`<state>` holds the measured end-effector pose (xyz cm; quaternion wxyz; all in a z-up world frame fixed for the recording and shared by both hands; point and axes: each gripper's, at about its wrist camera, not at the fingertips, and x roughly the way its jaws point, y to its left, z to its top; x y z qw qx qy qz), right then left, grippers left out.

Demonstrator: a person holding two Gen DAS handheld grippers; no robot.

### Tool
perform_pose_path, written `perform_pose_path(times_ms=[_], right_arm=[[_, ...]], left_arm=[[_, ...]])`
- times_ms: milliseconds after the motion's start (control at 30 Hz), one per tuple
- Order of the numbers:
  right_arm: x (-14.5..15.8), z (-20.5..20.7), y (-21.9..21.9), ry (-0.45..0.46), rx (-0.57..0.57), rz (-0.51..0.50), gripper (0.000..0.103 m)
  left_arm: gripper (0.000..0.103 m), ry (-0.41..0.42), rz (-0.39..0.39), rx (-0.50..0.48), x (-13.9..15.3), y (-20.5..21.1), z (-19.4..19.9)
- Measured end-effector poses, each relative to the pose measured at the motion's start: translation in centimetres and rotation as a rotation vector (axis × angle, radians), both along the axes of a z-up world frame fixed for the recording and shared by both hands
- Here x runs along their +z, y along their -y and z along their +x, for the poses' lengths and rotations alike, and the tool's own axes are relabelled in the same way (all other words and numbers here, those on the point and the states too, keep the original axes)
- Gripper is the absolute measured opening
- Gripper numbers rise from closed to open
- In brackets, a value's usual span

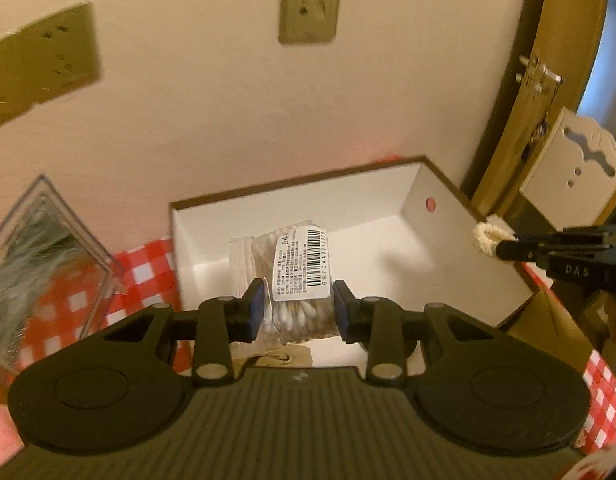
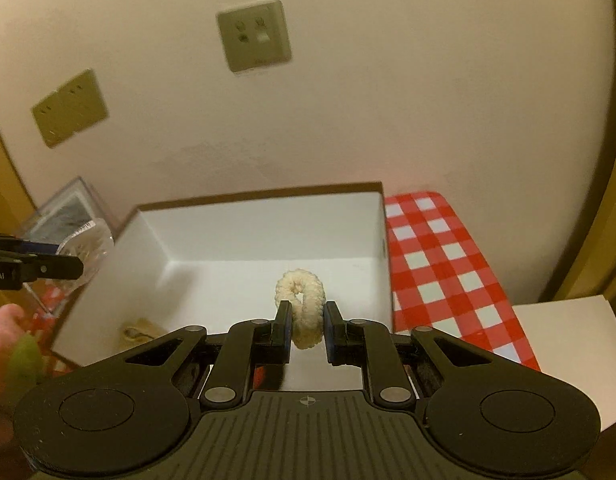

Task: Organize soft objects
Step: 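Carry the swab bag and hair tie into the white box and open both tools, then move both tools back over the remaining items on the table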

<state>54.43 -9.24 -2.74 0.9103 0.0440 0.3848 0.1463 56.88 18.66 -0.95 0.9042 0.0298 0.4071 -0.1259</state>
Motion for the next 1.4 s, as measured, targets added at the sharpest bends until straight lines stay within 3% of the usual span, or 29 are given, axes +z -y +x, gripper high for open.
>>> perform_pose_path(times_ms=[233, 300, 367, 433, 700, 1000, 1167, 1400], right_arm=[[-1.2, 2.4, 0.5, -0.017, -0.001, 0.022, 0.017], [-1.2, 2.8, 0.5, -0.017, -0.009, 0.035, 0.027], [-1.3, 3.0, 0.6, -0.017, -0.033, 0.048, 0.049], [-1.2, 3.0, 0.8, -0.008, -0.04, 0.065, 0.055], [-0.4, 1.7, 2.0, -0.021, -0.044, 0.093, 0.055], [2.5, -4.0, 4.0, 0.003, -0.057, 0.169, 0.055], [4.5, -8.6, 4.4, 0.024, -0.042, 0.195, 0.055], [6.5, -15.7, 5.2, 0.06, -0.031, 0.214, 0.055]], left_arm=[[0.038, -0.053, 0.031, -0.02, -2.4, 2.2, 3.2], [0.047, -0.052, 0.031, -0.018, -2.6, 2.7, 3.7], [0.065, -0.044, 0.039, -0.012, -2.7, 3.1, 4.1], [0.065, -0.032, 0.042, -0.004, -2.7, 3.2, 4.0], [0.065, -0.041, 0.038, 0.013, -1.9, 2.1, 2.8], [0.065, 0.033, -0.045, 0.05, 3.4, 0.1, -2.5], [0.065, 0.093, -0.087, 0.051, 6.9, -0.3, -7.4], [0.065, 0.151, -0.13, 0.084, 9.4, -0.7, -15.4]])
